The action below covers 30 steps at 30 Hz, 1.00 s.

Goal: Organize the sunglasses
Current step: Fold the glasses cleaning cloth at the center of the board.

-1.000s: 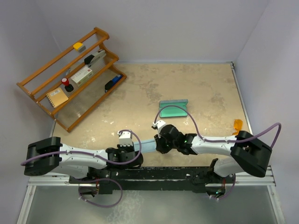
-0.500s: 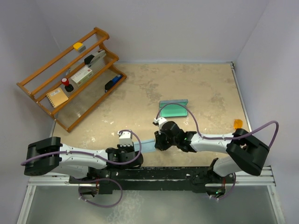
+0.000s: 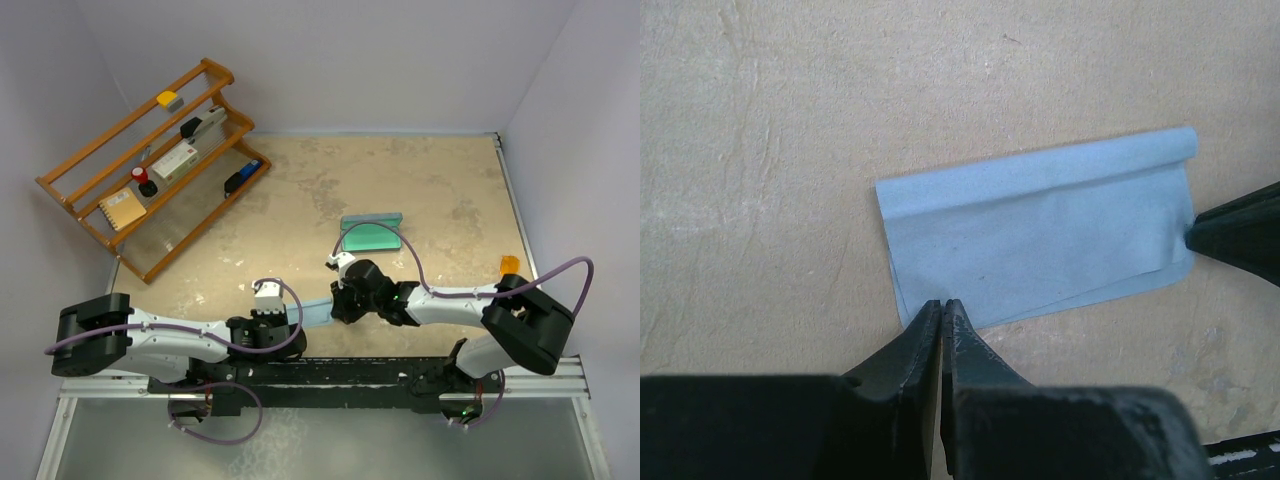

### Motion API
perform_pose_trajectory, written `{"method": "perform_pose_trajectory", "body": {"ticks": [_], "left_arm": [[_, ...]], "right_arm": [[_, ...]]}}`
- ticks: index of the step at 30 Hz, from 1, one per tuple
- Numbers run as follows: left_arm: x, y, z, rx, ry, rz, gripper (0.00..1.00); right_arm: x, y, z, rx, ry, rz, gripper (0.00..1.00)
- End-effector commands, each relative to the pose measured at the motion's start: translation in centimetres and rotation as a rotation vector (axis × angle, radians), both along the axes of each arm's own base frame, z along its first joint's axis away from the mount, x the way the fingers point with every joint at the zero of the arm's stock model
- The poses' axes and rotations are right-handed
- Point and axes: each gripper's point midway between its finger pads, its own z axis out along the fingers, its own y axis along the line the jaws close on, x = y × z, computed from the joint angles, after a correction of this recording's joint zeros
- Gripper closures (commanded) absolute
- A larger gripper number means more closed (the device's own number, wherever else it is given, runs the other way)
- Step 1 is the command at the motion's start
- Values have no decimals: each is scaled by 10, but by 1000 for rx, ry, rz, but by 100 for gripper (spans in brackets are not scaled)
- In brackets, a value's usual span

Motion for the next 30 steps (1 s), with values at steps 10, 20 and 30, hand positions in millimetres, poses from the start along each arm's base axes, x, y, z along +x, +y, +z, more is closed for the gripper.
{"method": "perform_pose_trajectory", "body": {"ticks": [10,20,30], "left_arm": [[-8,3,-9,23,29,-31,100],[-8,3,-9,25,27,-30,100],[-9,2,-10,26,29,-35,100]], "right_arm": [[5,1,5,-10,-22,5,100],[7,8,24,34,-41,7,100],[3,3,21,25,-27,0,82]]}}
